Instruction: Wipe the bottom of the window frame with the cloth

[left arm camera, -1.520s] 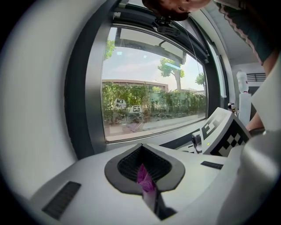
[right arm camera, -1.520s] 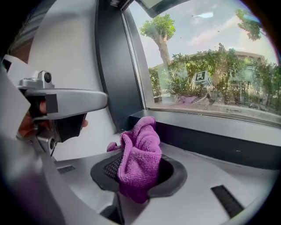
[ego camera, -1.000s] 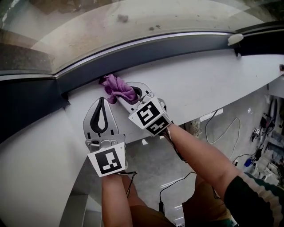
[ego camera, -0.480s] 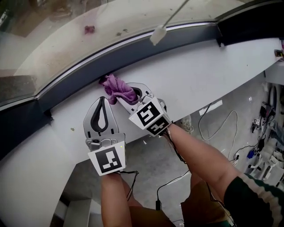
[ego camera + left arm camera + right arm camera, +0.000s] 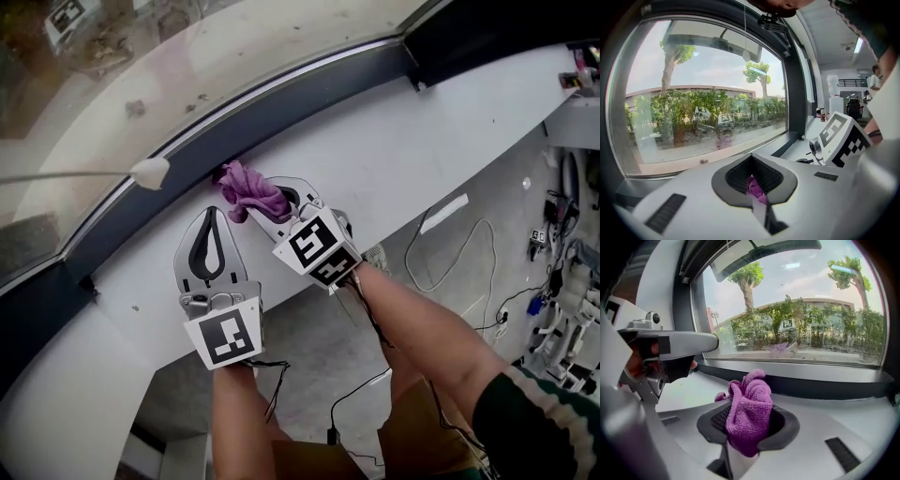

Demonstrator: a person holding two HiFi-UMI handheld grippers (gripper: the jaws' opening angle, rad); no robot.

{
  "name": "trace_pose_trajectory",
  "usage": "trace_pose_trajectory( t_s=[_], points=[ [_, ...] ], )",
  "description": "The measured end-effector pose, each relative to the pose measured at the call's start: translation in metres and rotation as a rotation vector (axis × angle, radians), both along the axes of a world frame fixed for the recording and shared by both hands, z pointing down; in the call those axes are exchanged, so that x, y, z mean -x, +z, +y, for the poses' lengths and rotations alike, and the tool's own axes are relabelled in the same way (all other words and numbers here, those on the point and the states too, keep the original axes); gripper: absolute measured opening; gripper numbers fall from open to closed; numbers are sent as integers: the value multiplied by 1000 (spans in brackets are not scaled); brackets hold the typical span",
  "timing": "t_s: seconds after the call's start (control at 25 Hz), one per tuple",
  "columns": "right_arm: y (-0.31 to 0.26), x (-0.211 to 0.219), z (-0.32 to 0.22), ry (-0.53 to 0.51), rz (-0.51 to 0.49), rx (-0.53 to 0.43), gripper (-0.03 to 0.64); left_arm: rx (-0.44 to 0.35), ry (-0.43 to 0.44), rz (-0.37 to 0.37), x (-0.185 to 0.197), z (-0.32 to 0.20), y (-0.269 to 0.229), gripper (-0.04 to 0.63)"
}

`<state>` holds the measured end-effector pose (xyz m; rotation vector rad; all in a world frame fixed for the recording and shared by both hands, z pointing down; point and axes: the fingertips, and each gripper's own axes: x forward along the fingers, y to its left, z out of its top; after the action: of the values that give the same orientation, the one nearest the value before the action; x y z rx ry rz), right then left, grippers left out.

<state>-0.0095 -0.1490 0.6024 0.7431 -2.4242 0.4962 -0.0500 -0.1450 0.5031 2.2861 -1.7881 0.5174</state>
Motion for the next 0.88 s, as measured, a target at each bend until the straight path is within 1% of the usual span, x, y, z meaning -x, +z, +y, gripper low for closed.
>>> trace_pose_trajectory(
  t_s=[0.28,0.52,0.88],
  points=[
    [-15,-33,-8,77,3,-5,127,8,59,14,-27,-4,-9,6],
    [-3,-105,-30,144,19,6,127,21,133,19,-94,-33,5,6],
    [-4,-172,-58,211,42,-8,127,23,213,44,-166,-61,9,6]
  ],
)
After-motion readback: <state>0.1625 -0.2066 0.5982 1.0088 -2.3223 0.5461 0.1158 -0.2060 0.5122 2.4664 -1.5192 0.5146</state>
